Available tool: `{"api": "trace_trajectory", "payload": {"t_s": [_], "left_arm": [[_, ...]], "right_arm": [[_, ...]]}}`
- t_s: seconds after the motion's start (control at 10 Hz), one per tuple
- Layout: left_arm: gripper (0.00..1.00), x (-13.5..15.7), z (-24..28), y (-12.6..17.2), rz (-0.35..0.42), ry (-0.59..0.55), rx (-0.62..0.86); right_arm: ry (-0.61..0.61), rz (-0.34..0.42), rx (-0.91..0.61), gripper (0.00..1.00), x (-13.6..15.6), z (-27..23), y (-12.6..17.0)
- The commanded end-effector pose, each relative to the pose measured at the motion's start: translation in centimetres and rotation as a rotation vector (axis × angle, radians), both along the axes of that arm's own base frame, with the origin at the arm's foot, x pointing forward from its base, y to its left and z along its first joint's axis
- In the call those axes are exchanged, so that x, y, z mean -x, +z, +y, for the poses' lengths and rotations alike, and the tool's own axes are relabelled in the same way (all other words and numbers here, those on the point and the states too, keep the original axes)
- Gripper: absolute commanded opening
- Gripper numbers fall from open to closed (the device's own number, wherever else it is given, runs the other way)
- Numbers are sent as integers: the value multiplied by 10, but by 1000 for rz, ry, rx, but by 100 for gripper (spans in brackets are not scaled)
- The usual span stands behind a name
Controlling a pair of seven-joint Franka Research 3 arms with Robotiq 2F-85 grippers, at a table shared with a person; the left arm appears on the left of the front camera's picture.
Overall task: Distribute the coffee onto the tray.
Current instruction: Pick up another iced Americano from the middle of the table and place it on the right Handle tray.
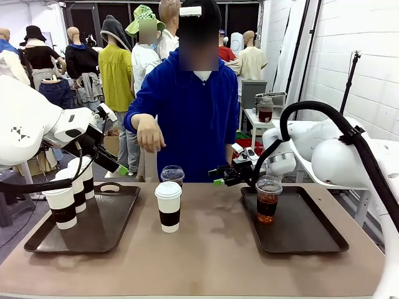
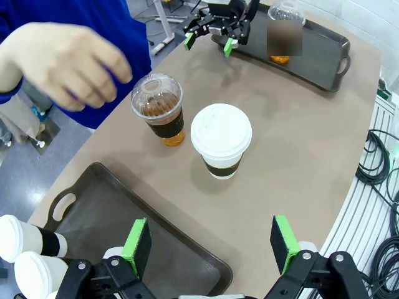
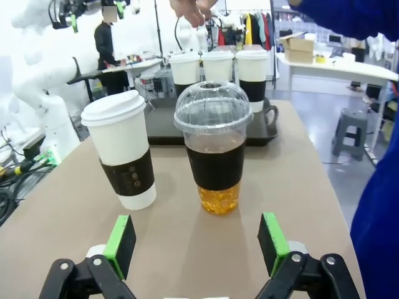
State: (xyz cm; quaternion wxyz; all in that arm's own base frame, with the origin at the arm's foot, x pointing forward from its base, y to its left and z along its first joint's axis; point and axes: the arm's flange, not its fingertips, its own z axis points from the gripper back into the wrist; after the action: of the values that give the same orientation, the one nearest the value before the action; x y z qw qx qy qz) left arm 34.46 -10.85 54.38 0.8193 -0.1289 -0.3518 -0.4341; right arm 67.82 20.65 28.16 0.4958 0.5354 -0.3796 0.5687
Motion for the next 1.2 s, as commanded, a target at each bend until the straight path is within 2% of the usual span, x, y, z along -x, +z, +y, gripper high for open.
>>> {"api": "trace_trajectory", "payload": {"t_s": [0.0,0.4,1.1], "left_arm": [[100,-1,2,0,1,-1,5],[100,-1,2,0,1,-1,5],[100,-1,2,0,1,-1,5]], "right_arm": [[23,4,12,100,-11,19,-1],[65,4,22,100,-8,37,-4],[70,14,8,100,-11,27,-2]]}}
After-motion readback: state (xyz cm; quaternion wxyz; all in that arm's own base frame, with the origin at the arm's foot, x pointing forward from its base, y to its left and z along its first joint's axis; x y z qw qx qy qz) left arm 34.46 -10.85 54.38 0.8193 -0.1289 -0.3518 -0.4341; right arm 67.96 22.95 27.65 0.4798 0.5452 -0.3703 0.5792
